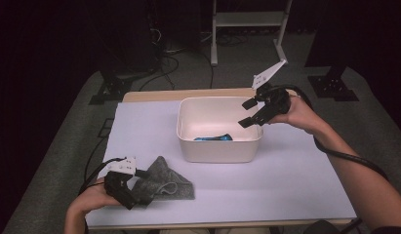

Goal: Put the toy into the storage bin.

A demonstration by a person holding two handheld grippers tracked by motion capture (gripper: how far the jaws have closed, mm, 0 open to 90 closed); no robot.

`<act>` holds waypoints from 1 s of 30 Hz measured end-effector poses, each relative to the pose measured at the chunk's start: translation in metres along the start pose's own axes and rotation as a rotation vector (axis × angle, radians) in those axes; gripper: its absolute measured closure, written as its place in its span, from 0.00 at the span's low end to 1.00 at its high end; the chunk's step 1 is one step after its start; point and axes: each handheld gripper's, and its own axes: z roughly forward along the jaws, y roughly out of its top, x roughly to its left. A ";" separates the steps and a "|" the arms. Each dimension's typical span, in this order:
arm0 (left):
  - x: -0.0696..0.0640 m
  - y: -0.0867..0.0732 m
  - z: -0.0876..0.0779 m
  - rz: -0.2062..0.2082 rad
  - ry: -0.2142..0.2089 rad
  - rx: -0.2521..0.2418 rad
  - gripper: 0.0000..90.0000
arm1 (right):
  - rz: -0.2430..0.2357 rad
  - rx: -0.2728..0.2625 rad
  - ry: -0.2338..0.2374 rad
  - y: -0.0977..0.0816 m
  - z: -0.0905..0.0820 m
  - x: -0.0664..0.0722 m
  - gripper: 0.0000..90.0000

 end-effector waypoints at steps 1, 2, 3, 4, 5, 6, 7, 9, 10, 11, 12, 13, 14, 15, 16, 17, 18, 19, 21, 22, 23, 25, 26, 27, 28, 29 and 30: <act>0.000 0.000 0.000 -0.004 -0.002 -0.001 0.06 | 0.004 -0.003 -0.004 -0.002 -0.002 0.001 0.23; 0.000 0.000 0.001 -0.004 -0.002 0.001 0.06 | 0.006 -0.007 -0.007 -0.004 -0.004 0.001 0.23; 0.000 0.000 0.001 -0.002 -0.002 0.004 0.06 | 0.011 -0.009 -0.010 -0.006 -0.007 0.002 0.23; 0.000 0.000 0.001 -0.001 -0.003 0.004 0.06 | 0.012 -0.008 -0.013 -0.007 -0.008 0.002 0.23; 0.000 0.000 0.001 -0.001 -0.003 0.004 0.06 | 0.012 -0.008 -0.013 -0.007 -0.008 0.002 0.23; 0.000 0.000 0.001 -0.002 -0.004 0.004 0.06 | 0.015 -0.008 -0.015 -0.009 -0.009 0.003 0.23; 0.000 0.000 0.001 -0.004 -0.002 0.003 0.06 | 0.023 -0.005 -0.021 -0.013 -0.012 0.003 0.22; 0.000 0.000 0.001 -0.004 0.000 0.004 0.05 | 0.025 -0.007 -0.021 -0.016 -0.014 0.004 0.22; 0.001 0.000 0.001 -0.006 0.001 0.003 0.05 | 0.028 -0.010 -0.021 -0.018 -0.015 0.004 0.22; 0.001 0.000 0.001 -0.006 0.002 0.002 0.05 | 0.034 -0.013 -0.025 -0.020 -0.017 0.005 0.22; 0.001 0.000 0.001 -0.005 0.001 0.003 0.05 | 0.042 -0.016 -0.030 -0.026 -0.021 0.005 0.22; 0.001 0.000 0.001 -0.006 0.000 0.002 0.05 | 0.049 -0.016 -0.033 -0.029 -0.023 0.005 0.22; 0.001 0.000 0.001 -0.006 0.000 0.002 0.05 | 0.049 -0.016 -0.033 -0.029 -0.023 0.005 0.22; 0.001 0.000 0.002 -0.004 -0.001 0.005 0.05 | 0.053 -0.016 -0.036 -0.031 -0.024 0.005 0.22; 0.000 0.000 0.002 -0.002 -0.001 0.006 0.05 | 0.064 -0.018 -0.043 -0.038 -0.028 0.005 0.22; 0.000 0.000 0.002 -0.001 -0.002 0.007 0.05 | 0.072 -0.022 -0.044 -0.042 -0.029 0.005 0.22; 0.000 0.000 0.002 -0.001 -0.002 0.007 0.05 | 0.072 -0.022 -0.044 -0.042 -0.029 0.005 0.22; 0.000 0.000 0.002 -0.001 -0.001 0.007 0.05 | 0.085 -0.031 -0.045 -0.049 -0.031 0.006 0.22; 0.000 0.000 0.002 -0.004 0.002 0.003 0.04 | 0.089 -0.033 -0.046 -0.051 -0.032 0.006 0.22; 0.000 0.000 0.002 -0.004 0.002 0.005 0.04 | 0.102 -0.036 -0.046 -0.057 -0.033 0.007 0.22; 0.000 0.000 0.002 -0.004 0.002 0.005 0.04 | 0.102 -0.036 -0.046 -0.057 -0.033 0.007 0.22; -0.001 0.000 0.003 -0.006 0.004 0.009 0.04 | 0.108 -0.035 -0.048 -0.063 -0.033 0.008 0.22; -0.001 0.000 0.003 -0.009 0.002 0.009 0.04 | 0.120 -0.050 -0.047 -0.069 -0.035 0.008 0.22; -0.001 0.000 0.003 -0.009 0.002 0.009 0.04 | 0.125 -0.054 -0.048 -0.071 -0.035 0.009 0.22; -0.001 0.000 0.004 -0.010 0.004 0.011 0.04 | 0.129 -0.054 -0.051 -0.074 -0.036 0.009 0.22; -0.001 0.000 0.004 -0.010 0.004 0.011 0.04 | 0.129 -0.054 -0.051 -0.074 -0.036 0.009 0.22; -0.001 0.000 0.004 -0.010 0.005 0.010 0.04 | 0.135 -0.056 -0.052 -0.076 -0.036 0.009 0.22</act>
